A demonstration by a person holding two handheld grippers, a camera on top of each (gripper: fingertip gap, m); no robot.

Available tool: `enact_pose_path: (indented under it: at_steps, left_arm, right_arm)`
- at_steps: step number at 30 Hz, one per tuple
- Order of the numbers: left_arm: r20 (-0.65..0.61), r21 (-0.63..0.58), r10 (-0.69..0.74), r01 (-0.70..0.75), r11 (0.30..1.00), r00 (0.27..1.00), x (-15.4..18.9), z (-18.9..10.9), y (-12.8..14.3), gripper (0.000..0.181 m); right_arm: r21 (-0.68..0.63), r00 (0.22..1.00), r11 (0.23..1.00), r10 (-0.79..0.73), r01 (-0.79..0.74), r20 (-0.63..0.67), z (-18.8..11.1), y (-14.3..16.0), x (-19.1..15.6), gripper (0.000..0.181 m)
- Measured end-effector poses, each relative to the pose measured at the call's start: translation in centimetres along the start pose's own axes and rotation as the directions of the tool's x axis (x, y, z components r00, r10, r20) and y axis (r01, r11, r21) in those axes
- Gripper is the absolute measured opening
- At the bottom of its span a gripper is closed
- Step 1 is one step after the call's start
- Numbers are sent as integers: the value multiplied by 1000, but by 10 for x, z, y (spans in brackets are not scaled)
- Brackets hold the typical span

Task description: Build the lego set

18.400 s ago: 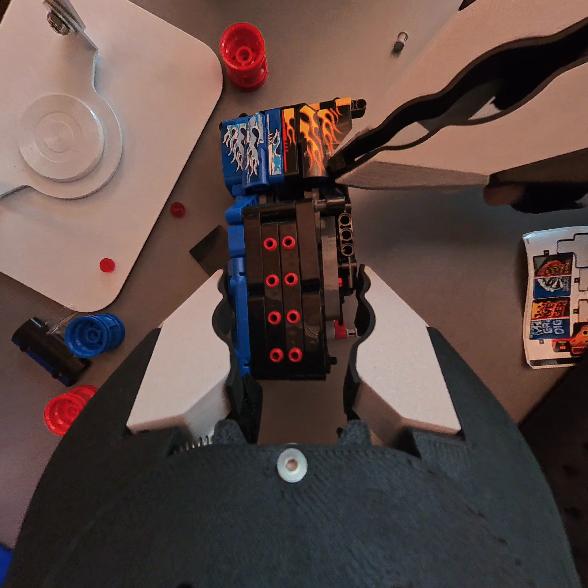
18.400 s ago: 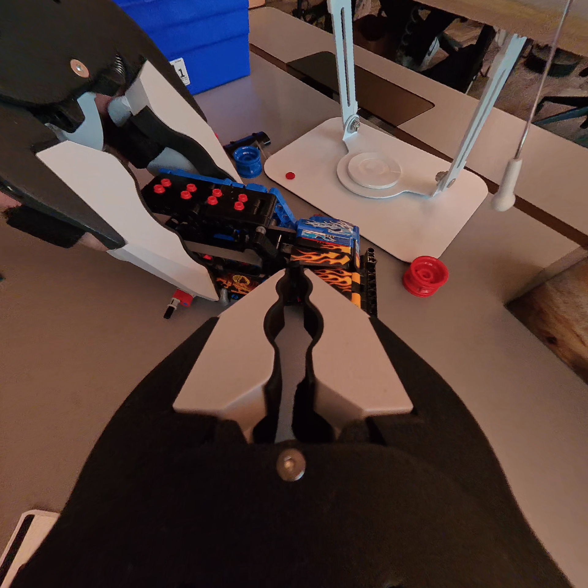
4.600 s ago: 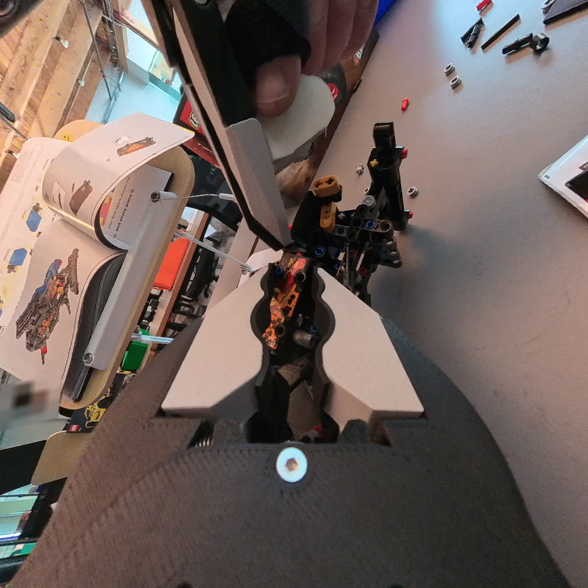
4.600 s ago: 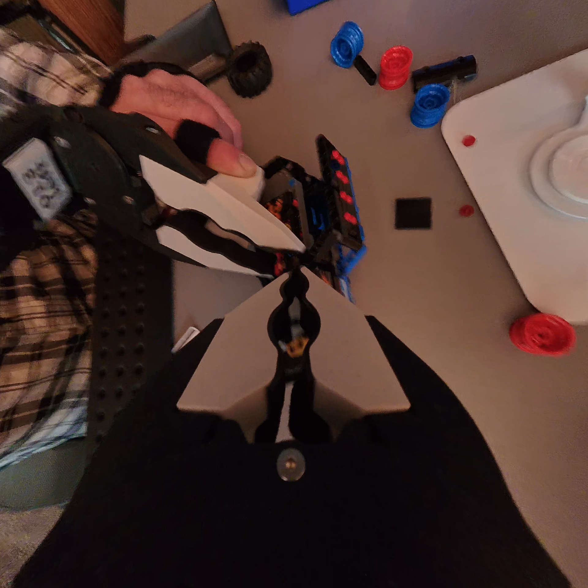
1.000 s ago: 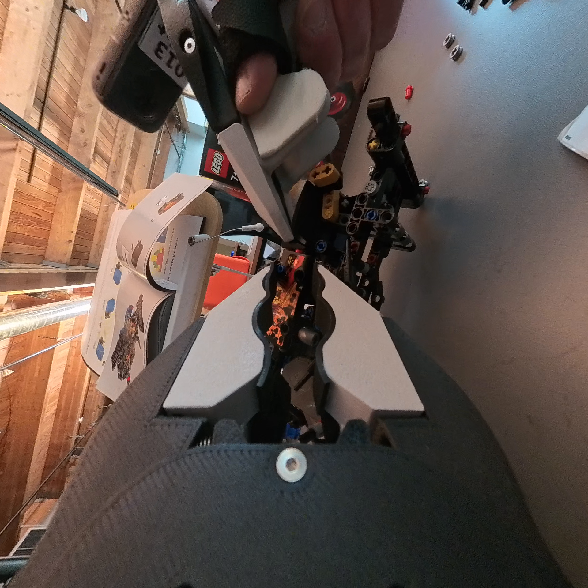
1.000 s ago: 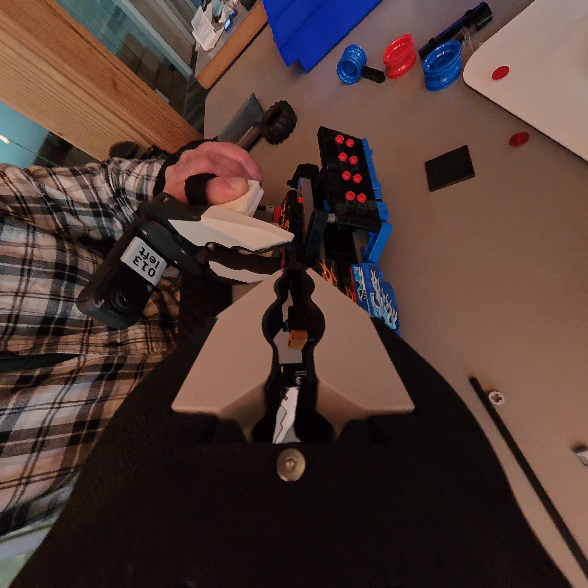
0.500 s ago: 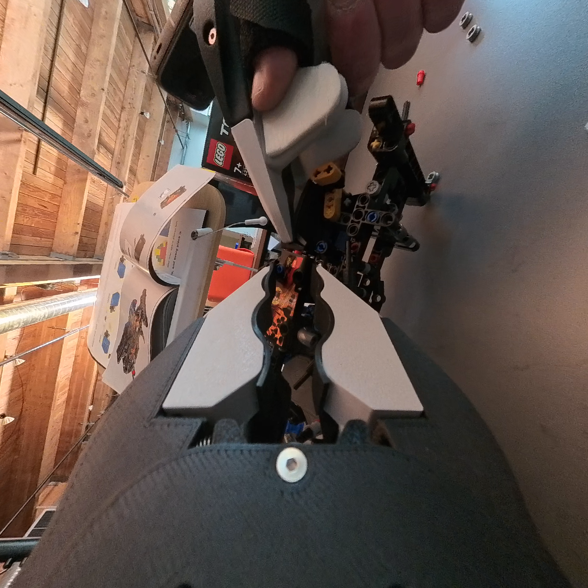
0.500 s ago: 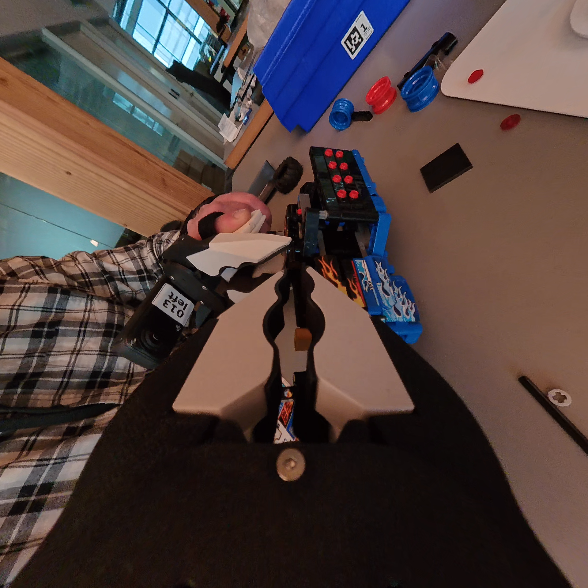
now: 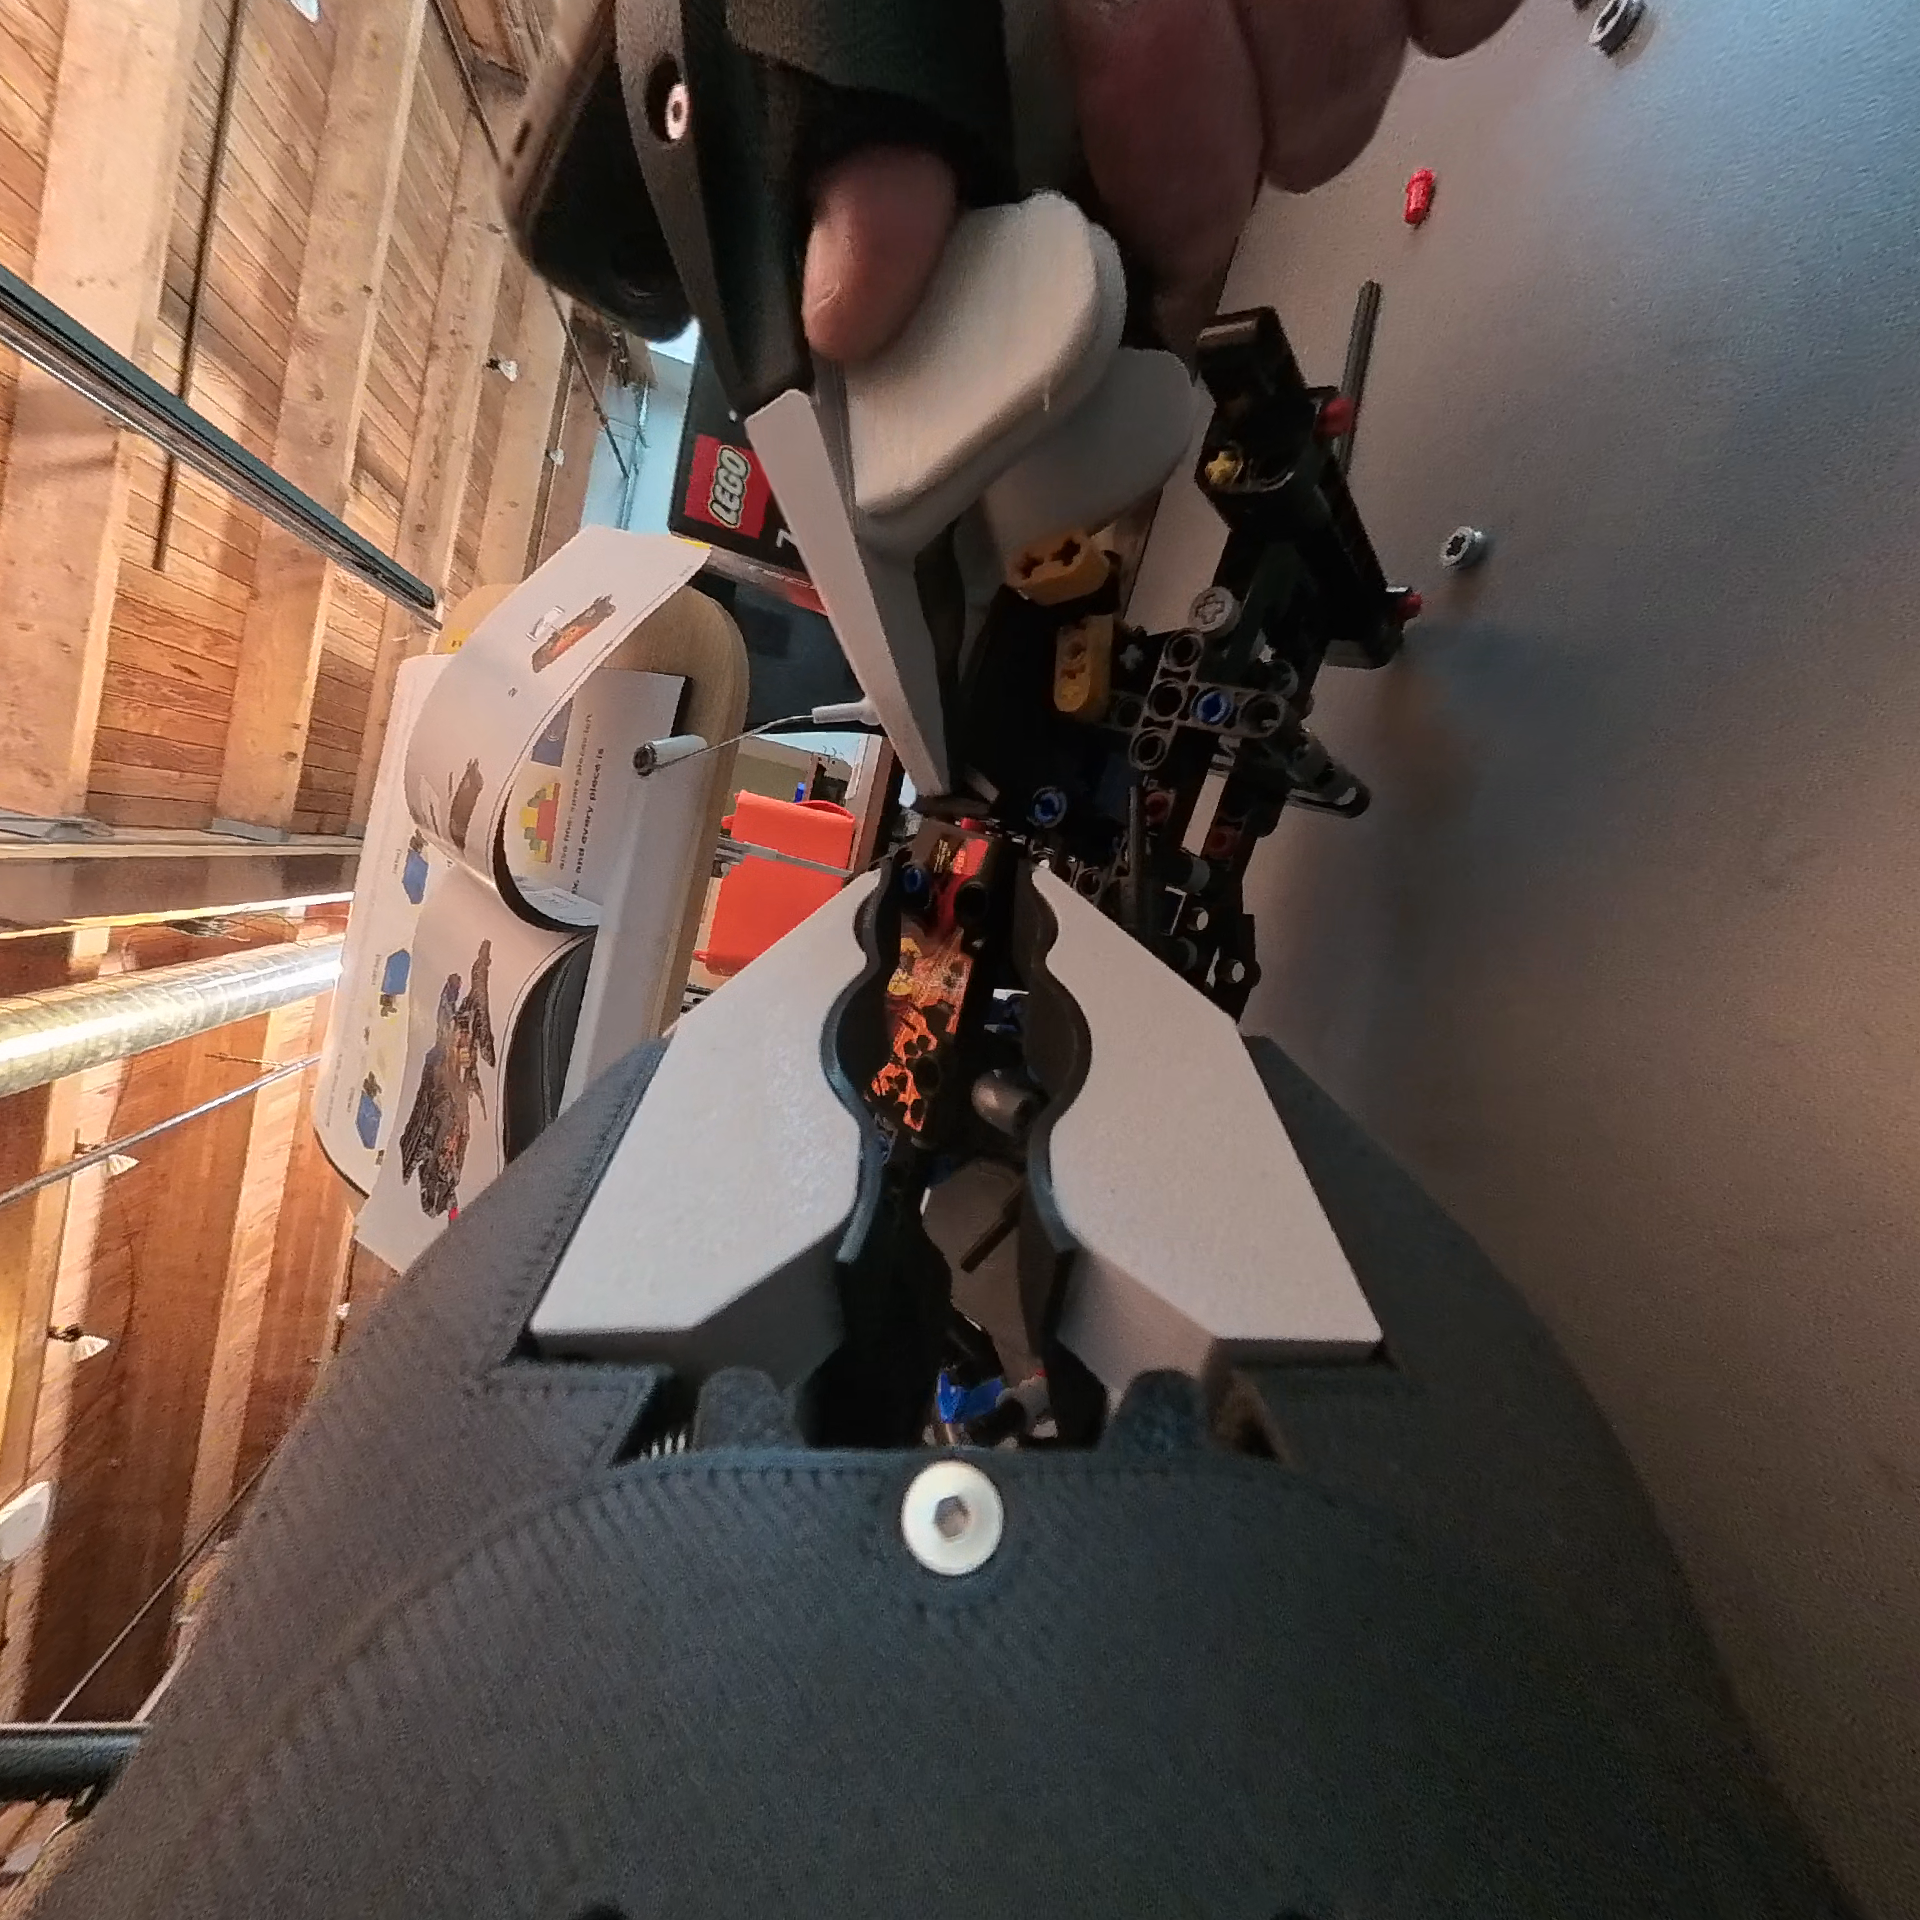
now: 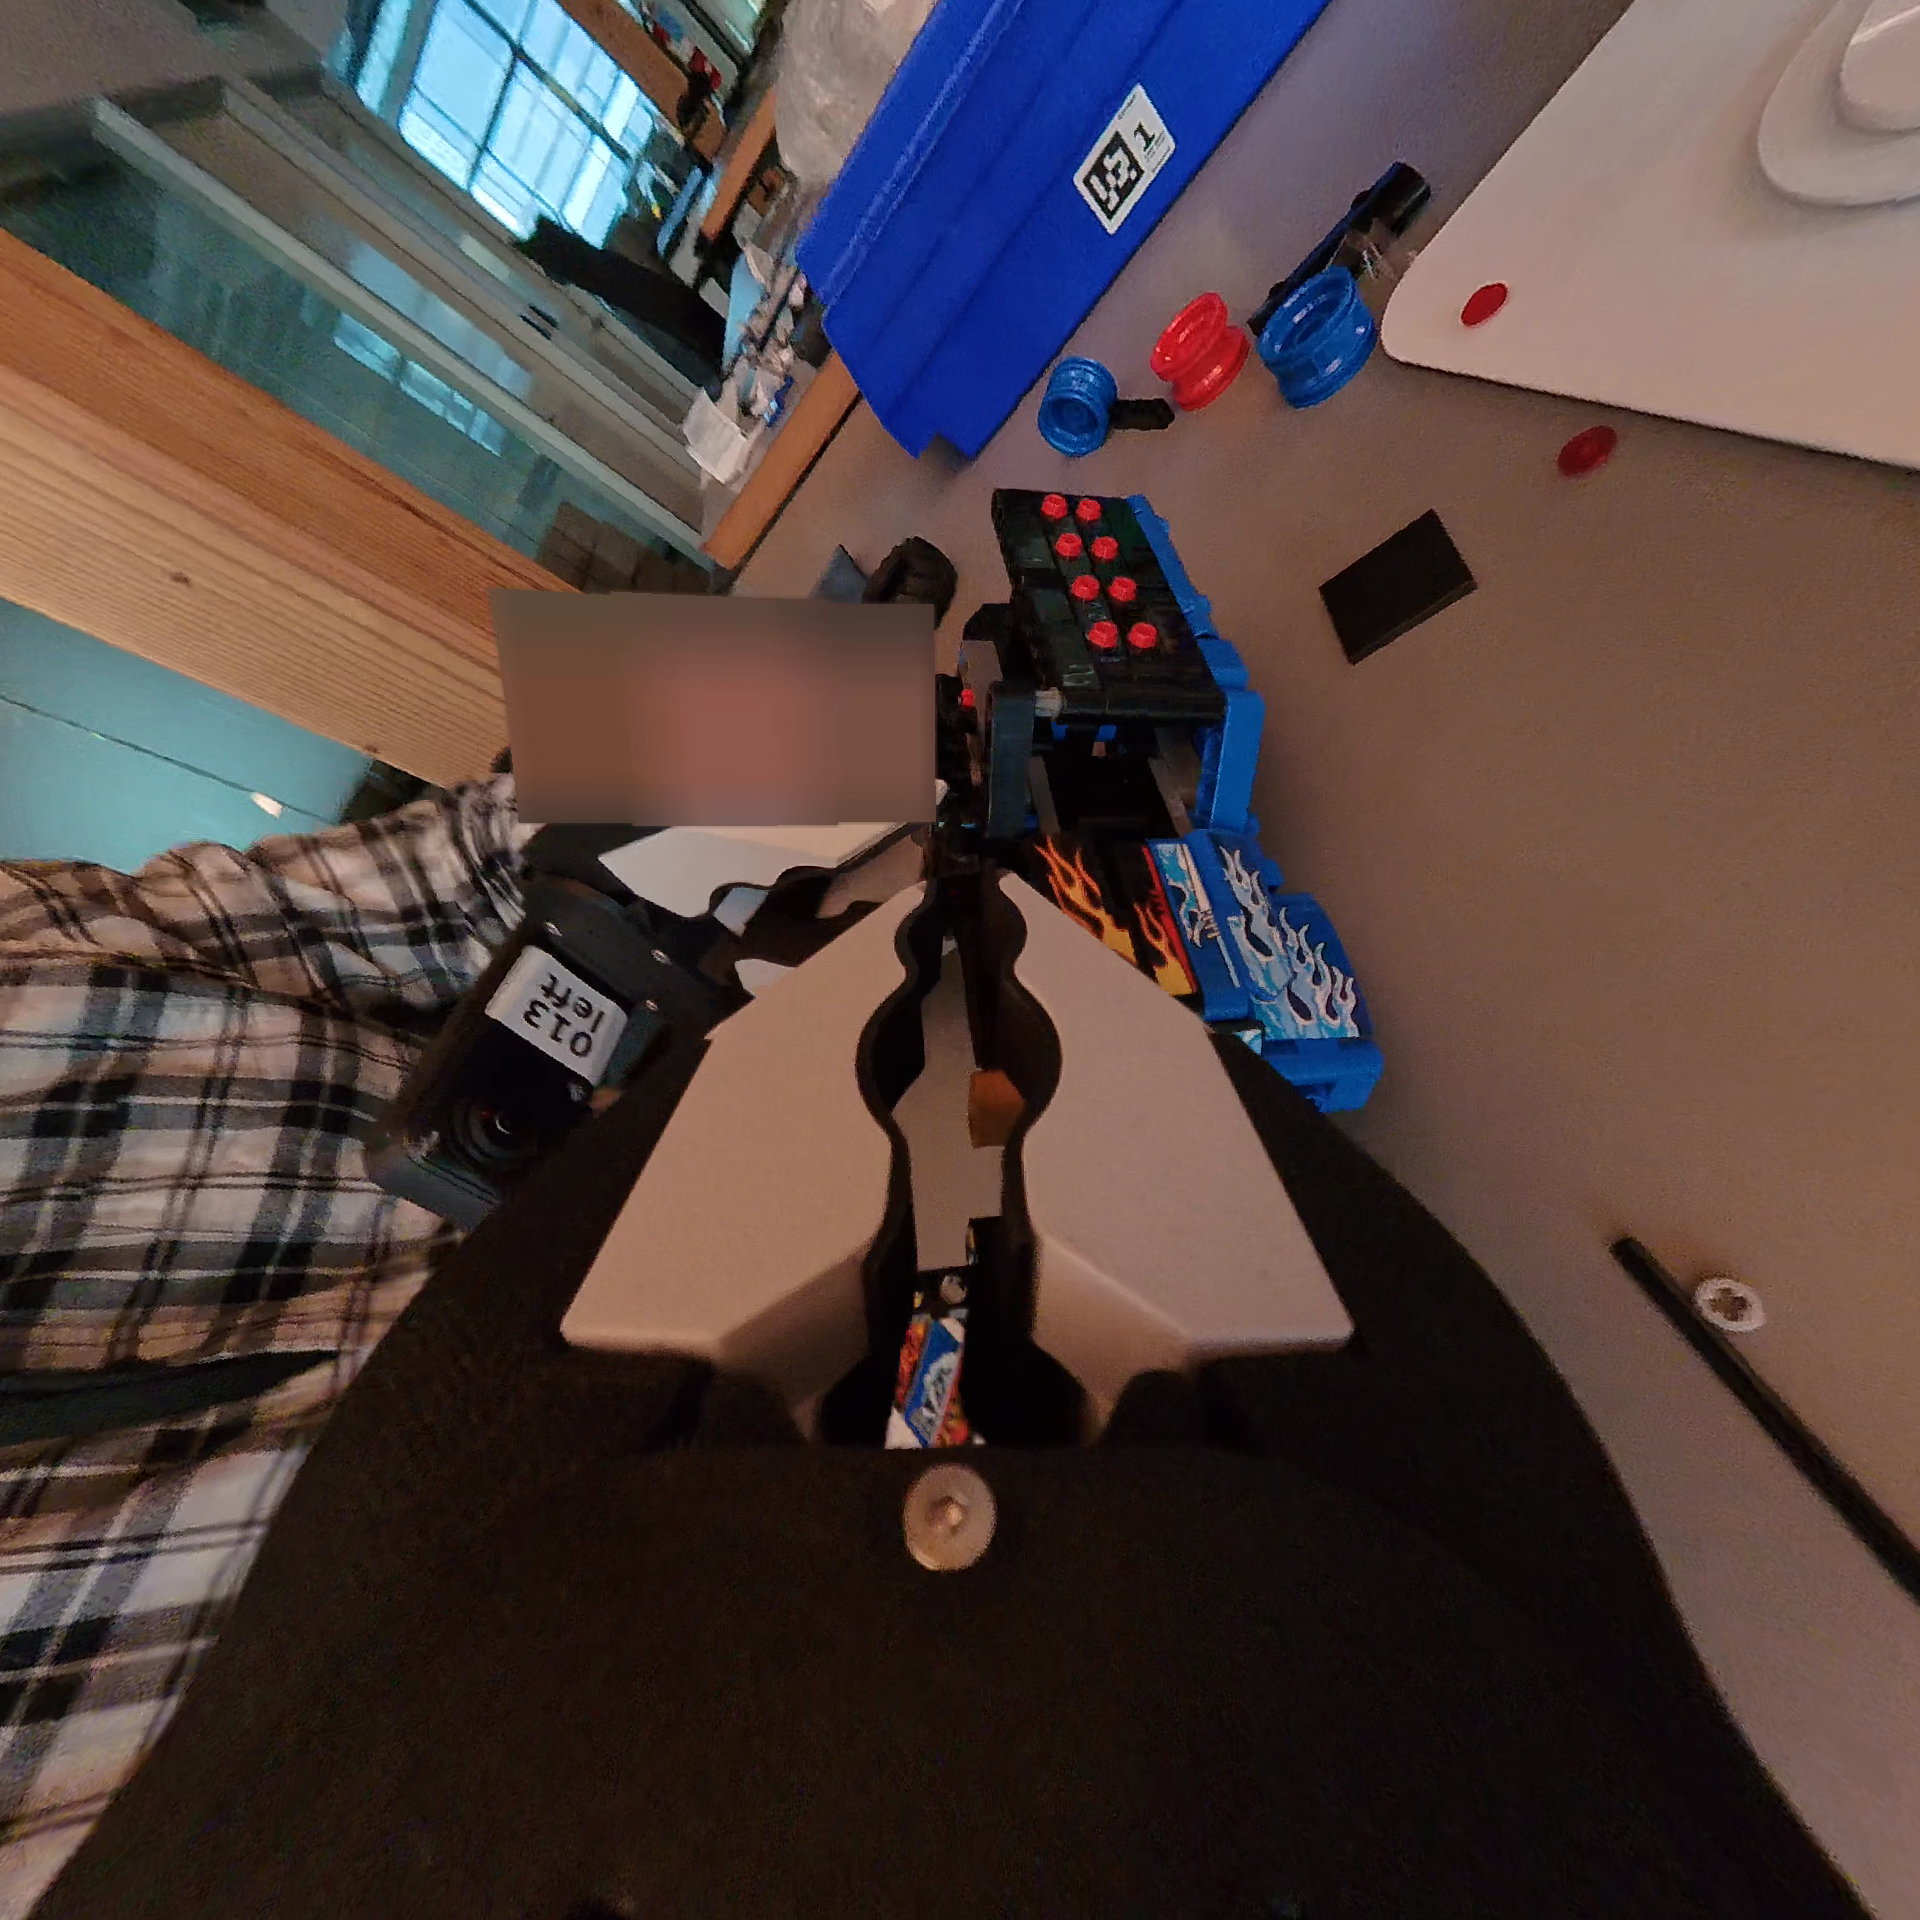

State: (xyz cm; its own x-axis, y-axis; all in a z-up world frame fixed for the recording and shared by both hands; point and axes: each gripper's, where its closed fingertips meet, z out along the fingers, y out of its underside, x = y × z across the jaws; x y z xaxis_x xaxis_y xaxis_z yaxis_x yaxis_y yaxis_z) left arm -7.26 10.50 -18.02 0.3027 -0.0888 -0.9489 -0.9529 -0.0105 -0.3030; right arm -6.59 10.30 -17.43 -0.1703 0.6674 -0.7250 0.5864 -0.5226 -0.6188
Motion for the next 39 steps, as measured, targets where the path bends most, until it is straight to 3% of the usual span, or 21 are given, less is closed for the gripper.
enact_pose_path:
  at_steps: [6,10,15,19,27,30,35,39]
  left_arm:
    - [-10,11,-11,11,1000,1000,1,0,-2,21]
    - [-14,20,-11,12,1000,1000,2,-1,-4,21]
    - [-19,27,-10,10,1000,1000,2,-1,-5,21]
    - [-20,28,-8,9,1000,1000,2,-1,-6,21]
    - [-22,35,6,-5,999,1000,4,-2,-8,21]
    - [-23,30,5,-4,1000,1000,3,-2,-8,21]
    - [-28,25,-3,4,1000,1000,3,-1,-8,21]
    - [-28,19,-5,5,1000,1000,4,-1,-8,21]
  right_arm:
    - [-149,973,969,-211,197,-88,-1,2,1,8]
    - [-274,893,879,-434,390,-122,-4,0,-2,10]
    - [-425,745,715,-654,554,-129,-5,1,-2,7]
    - [-551,574,527,-813,647,-103,-5,4,0,7]
    - [-675,399,270,-916,687,39,-7,8,-2,2]
    - [-686,413,271,-909,675,47,-7,8,-2,0]
    - [-596,572,471,-820,651,-23,-8,8,-2,0]
    - [-555,623,535,-781,637,-38,-8,8,-2,0]
